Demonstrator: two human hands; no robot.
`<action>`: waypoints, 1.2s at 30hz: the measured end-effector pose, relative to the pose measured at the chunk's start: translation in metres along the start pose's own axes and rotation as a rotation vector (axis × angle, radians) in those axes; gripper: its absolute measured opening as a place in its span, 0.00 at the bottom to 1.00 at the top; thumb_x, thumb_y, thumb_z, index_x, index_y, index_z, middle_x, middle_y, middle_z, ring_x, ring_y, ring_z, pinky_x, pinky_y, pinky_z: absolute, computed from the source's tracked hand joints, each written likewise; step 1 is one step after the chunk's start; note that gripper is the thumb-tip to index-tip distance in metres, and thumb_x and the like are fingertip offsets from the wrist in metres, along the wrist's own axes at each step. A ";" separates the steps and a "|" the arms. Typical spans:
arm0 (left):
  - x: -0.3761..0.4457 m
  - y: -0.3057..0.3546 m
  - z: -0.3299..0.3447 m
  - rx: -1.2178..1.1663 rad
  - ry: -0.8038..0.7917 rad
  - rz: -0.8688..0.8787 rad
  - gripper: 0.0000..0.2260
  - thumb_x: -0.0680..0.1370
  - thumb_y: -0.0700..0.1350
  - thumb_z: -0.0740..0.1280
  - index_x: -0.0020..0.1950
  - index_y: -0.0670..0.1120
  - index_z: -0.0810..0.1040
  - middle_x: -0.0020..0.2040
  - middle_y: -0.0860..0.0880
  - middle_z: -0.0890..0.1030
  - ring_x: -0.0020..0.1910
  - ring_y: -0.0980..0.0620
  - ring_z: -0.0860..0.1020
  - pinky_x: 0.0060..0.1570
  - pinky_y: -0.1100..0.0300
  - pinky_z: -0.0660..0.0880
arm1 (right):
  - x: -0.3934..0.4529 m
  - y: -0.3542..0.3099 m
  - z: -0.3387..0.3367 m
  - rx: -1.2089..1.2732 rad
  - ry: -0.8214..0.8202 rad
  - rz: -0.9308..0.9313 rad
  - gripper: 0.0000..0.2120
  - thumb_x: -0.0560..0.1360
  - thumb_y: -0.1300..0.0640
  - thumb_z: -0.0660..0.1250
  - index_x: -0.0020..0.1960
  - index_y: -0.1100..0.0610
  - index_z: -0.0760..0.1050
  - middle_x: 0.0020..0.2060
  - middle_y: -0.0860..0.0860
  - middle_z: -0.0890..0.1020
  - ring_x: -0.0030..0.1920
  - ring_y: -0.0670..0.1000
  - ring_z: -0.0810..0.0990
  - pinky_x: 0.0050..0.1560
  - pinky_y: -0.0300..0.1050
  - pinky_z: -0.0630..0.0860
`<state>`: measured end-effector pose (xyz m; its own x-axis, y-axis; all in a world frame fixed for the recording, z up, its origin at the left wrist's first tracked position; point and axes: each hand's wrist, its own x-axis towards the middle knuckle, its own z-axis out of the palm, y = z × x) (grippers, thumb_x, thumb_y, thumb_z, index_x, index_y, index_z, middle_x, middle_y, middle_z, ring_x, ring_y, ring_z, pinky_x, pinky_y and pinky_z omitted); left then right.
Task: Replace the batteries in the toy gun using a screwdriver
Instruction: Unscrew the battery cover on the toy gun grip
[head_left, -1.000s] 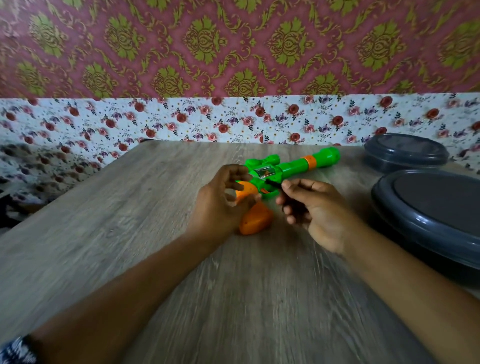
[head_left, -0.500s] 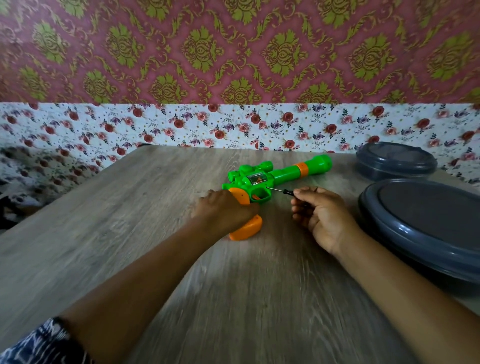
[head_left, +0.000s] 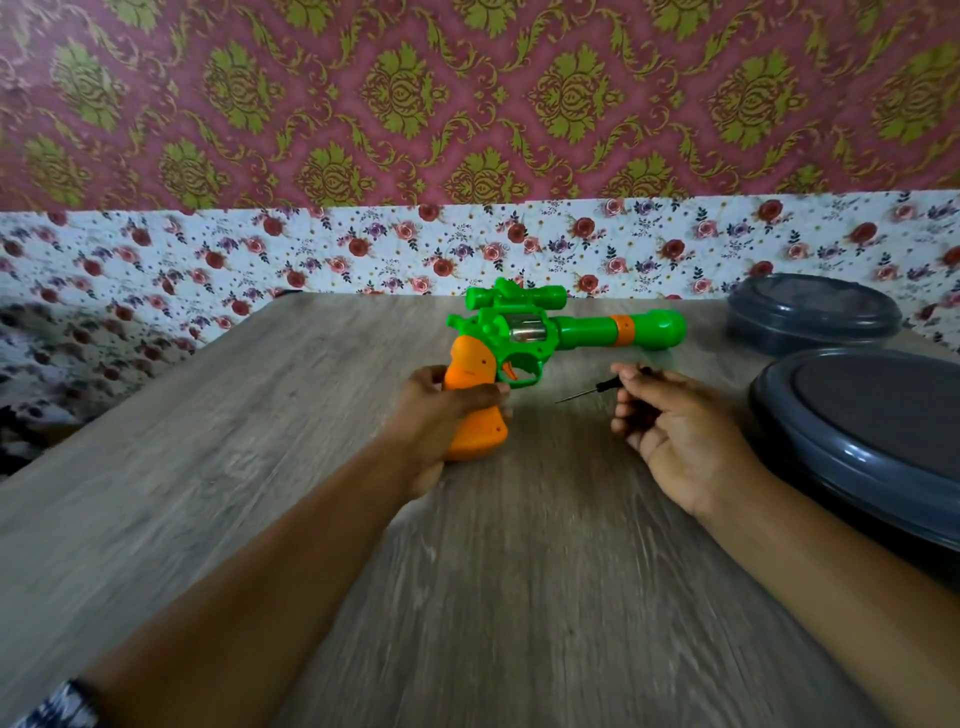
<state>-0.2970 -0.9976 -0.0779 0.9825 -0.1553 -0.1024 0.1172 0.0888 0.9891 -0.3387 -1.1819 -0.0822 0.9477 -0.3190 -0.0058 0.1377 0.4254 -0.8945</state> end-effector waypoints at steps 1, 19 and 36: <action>0.000 0.000 -0.001 -0.079 -0.027 -0.005 0.21 0.72 0.36 0.71 0.63 0.42 0.70 0.51 0.40 0.81 0.40 0.46 0.82 0.43 0.50 0.80 | -0.001 0.001 0.001 0.002 -0.017 -0.011 0.05 0.74 0.63 0.63 0.41 0.59 0.77 0.23 0.47 0.75 0.25 0.43 0.73 0.25 0.34 0.72; -0.010 -0.009 0.019 -0.203 -0.239 0.116 0.31 0.77 0.66 0.38 0.60 0.52 0.73 0.45 0.45 0.81 0.35 0.51 0.81 0.35 0.57 0.79 | -0.040 -0.003 0.028 -0.296 -0.323 -0.384 0.03 0.68 0.63 0.70 0.40 0.57 0.80 0.29 0.50 0.79 0.31 0.49 0.74 0.31 0.39 0.73; -0.012 -0.012 0.021 -0.153 -0.304 0.210 0.32 0.78 0.63 0.37 0.50 0.49 0.76 0.37 0.47 0.80 0.35 0.54 0.80 0.39 0.61 0.79 | -0.044 0.002 0.032 -0.344 -0.322 -0.397 0.09 0.67 0.57 0.67 0.44 0.61 0.79 0.30 0.54 0.82 0.31 0.50 0.81 0.32 0.39 0.78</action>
<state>-0.3131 -1.0170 -0.0865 0.9026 -0.3999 0.1594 -0.0394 0.2919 0.9556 -0.3713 -1.1399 -0.0691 0.8901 -0.1028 0.4441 0.4475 0.0119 -0.8942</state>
